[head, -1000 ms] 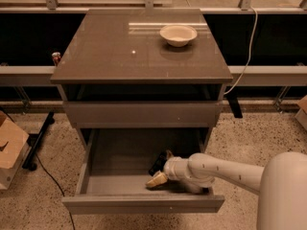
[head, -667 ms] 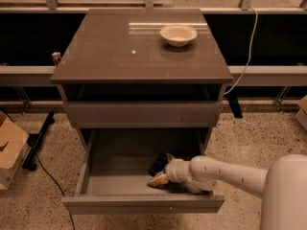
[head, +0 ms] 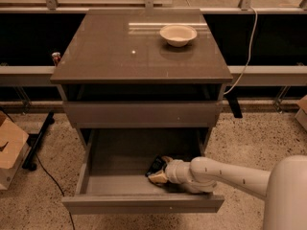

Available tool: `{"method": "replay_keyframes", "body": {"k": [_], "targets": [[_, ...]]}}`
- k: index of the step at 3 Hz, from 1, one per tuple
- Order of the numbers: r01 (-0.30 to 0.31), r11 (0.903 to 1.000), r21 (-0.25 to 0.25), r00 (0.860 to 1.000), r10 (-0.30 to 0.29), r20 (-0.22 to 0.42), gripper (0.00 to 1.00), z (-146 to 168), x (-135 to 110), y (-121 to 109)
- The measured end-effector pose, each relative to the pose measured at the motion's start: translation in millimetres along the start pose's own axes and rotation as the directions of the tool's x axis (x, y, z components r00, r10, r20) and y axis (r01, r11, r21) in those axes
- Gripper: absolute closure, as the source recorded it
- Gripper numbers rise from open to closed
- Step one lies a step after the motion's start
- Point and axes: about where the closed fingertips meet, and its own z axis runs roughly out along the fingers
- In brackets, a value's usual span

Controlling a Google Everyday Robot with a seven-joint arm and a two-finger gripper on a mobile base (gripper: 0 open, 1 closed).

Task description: Pick rxbar blueberry from middle drawer and place on counter

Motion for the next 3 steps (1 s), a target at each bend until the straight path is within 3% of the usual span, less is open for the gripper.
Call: {"method": "replay_keyframes", "body": {"k": [1,3], "targets": [[0.0,1.0,0.0,1.0,0.0,0.0,0.96,-2.1,-2.5,0.0],[0.0,1.0,0.0,1.0,0.0,0.0,1.0,-2.1,-2.5,0.0]]}}
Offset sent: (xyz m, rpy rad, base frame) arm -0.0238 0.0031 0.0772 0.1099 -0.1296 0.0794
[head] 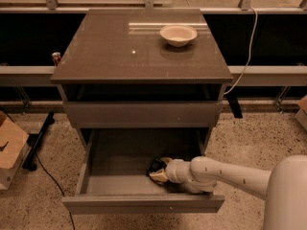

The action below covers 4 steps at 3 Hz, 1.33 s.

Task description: Pick rxbar blueberry from middle drawer and place on counter

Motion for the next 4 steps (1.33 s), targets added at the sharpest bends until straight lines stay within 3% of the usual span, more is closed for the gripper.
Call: {"method": "replay_keyframes", "body": {"k": [3,4], "targets": [[0.0,1.0,0.0,1.0,0.0,0.0,1.0,-0.4,-0.5,0.0],[0.0,1.0,0.0,1.0,0.0,0.0,0.73,-0.6,-0.7,0.1]]}}
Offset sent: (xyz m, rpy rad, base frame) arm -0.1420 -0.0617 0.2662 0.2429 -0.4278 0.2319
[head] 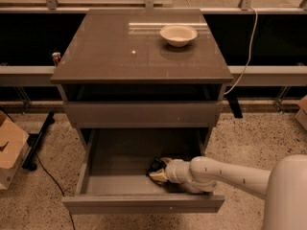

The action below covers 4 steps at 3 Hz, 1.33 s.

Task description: Pick rxbar blueberry from middle drawer and place on counter

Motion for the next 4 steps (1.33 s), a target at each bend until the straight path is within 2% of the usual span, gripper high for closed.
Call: {"method": "replay_keyframes", "body": {"k": [2,3,4], "targets": [[0.0,1.0,0.0,1.0,0.0,0.0,0.27,0.0,0.0,0.1],[0.006,0.9999,0.011,1.0,-0.006,-0.014,0.04,-1.8,1.1,8.1],[0.013,0.9997,0.023,0.999,-0.012,-0.034,0.0,4.0,4.9,15.1]]}}
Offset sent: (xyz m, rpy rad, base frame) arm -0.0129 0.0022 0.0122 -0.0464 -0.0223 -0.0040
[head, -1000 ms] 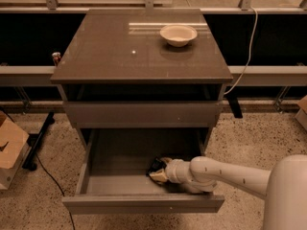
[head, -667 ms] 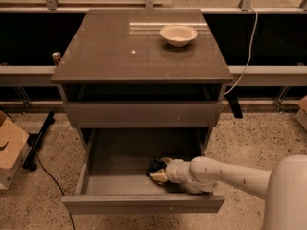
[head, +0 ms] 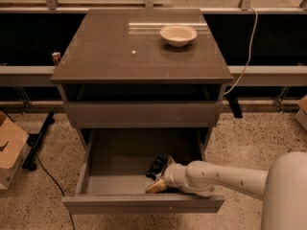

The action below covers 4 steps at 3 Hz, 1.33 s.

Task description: Pick rxbar blueberry from middle drawer and place on counter

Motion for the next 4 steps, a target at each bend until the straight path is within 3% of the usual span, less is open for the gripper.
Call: {"method": "replay_keyframes", "body": {"k": [1,2,3,4], "targets": [[-0.001,1.0,0.0,1.0,0.001,-0.001,0.0,0.9,0.5,-0.2],[-0.005,1.0,-0.004,1.0,0.005,0.003,0.13,2.9,-0.3,-1.3],[-0.008,0.9999,-0.009,1.0,0.008,0.003,0.35,4.2,-0.1,-1.5],[-0.008,0.9999,-0.009,1.0,0.008,0.003,0.66,2.1,-2.4,-1.5]]}}
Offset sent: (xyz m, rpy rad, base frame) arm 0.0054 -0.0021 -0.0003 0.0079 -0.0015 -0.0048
